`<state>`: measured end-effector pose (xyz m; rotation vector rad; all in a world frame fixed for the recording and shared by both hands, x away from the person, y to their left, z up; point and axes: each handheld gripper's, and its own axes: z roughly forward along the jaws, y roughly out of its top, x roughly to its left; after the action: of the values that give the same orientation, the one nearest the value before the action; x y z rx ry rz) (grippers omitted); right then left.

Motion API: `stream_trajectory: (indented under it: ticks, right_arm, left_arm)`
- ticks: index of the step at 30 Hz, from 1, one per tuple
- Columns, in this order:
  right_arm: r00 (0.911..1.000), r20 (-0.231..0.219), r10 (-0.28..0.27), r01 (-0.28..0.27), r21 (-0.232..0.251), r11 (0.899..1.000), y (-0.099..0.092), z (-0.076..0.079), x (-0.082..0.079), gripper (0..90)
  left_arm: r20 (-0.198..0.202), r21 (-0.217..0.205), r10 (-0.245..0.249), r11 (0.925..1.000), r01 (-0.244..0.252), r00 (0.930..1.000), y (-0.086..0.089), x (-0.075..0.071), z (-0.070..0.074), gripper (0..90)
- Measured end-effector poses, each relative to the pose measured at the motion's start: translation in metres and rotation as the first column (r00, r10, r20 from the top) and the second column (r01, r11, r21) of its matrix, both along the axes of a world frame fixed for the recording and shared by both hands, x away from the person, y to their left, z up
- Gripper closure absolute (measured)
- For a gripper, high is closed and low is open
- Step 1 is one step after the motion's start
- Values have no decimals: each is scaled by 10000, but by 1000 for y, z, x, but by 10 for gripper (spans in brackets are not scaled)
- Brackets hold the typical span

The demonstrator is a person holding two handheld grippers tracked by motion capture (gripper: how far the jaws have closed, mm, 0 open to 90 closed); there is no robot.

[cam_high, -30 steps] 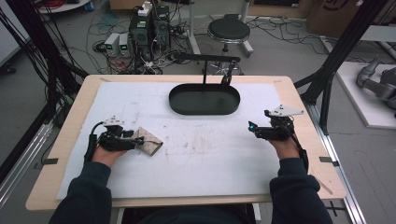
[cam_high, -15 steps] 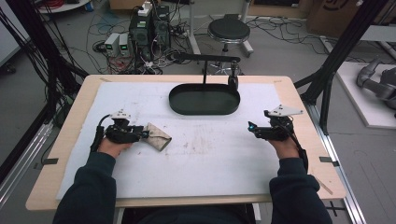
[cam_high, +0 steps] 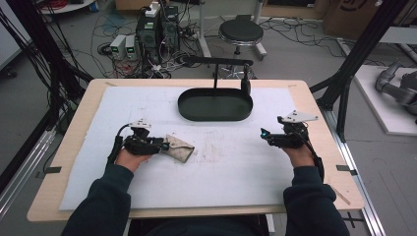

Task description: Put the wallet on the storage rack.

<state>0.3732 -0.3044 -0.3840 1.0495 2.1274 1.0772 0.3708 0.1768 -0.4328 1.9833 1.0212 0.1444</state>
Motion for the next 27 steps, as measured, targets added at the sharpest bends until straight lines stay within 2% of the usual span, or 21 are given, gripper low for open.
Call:
stream_trajectory:
  ticks: [5, 8, 10, 11, 12, 14, 15, 16, 17, 18, 19, 20, 21, 24, 27]
  right_arm:
    - [10000, 15, 35, -35, -8, 10000, 2, 0, 0, 199]
    - [9999, 33, 99, -99, -5, 10000, 3, -1, 0, 199]
    - [9998, 15, 183, -184, 66, 9998, 5, -2, 0, 199]
    - [9997, -18, 230, -230, 71, 9997, 6, -3, 0, 199]
    - [9996, -32, 297, -297, 120, 9995, 9, -3, 0, 198]
    - [9994, -19, 356, -356, 195, 9992, 12, -3, 0, 199]
    - [9989, -10, 459, -459, 244, 9986, 15, -3, -1, 198]
    - [9972, 32, 748, -749, 326, 9967, 26, -3, -1, 198]
    - [9972, 32, 748, -749, 326, 9967, 26, -3, -1, 198]
    - [9952, 35, 980, -980, 243, 9949, 33, -4, -1, 198]
    - [9938, 13, 1110, -1110, 246, 9935, 40, -5, -1, 198]
    - [9919, 27, 1273, -1273, 218, 9916, 47, -6, 0, 198]
    - [9894, -37, 1453, -1452, 267, 9890, 55, -7, 0, 199]
    - [9790, -140, 2033, -2029, 291, 9788, 77, -10, 1, 199]
    - [9689, -380, 2447, -2430, 442, 9690, 96, -14, 1, 199]
  left_arm:
    - [120, -190, -357, 9992, 359, 9993, -12, -4, 0, 567]
    - [310, -238, -331, 9991, 338, 9990, -14, -5, -1, 551]
    - [638, -303, 21, 9995, -1, 9980, -10, -5, 2, 517]
    - [864, -404, 267, 9989, -233, 9959, -7, -5, 4, 506]
    - [1139, -527, 601, 9971, -544, 9917, -2, -5, 7, 452]
    - [1646, -651, 1287, 9907, -1194, 9779, 10, -6, 13, 417]
    - [1923, -662, 1555, 9872, -1453, 9689, 16, -6, 15, 387]
    - [2202, -633, 1788, 9836, -1688, 9589, 23, -6, 18, 310]
    - [2459, -593, 1972, 9803, -1884, 9490, 30, -6, 21, 310]
    - [2688, -579, 2216, 9751, -2139, 9374, 37, -7, 23, 286]
    - [2783, -631, 2428, 9701, -2345, 9293, 44, -7, 24, 250]
    - [2810, -658, 2624, 9649, -2542, 9231, 51, -8, 25, 210]
    - [2886, -650, 2695, 9629, -2620, 9187, 58, -8, 26, 203]
    - [3213, -488, 2931, 9548, -2934, 9005, 77, -10, 28, 203]
    - [3429, -562, 3163, 9468, -3168, 8845, 96, -12, 29, 203]
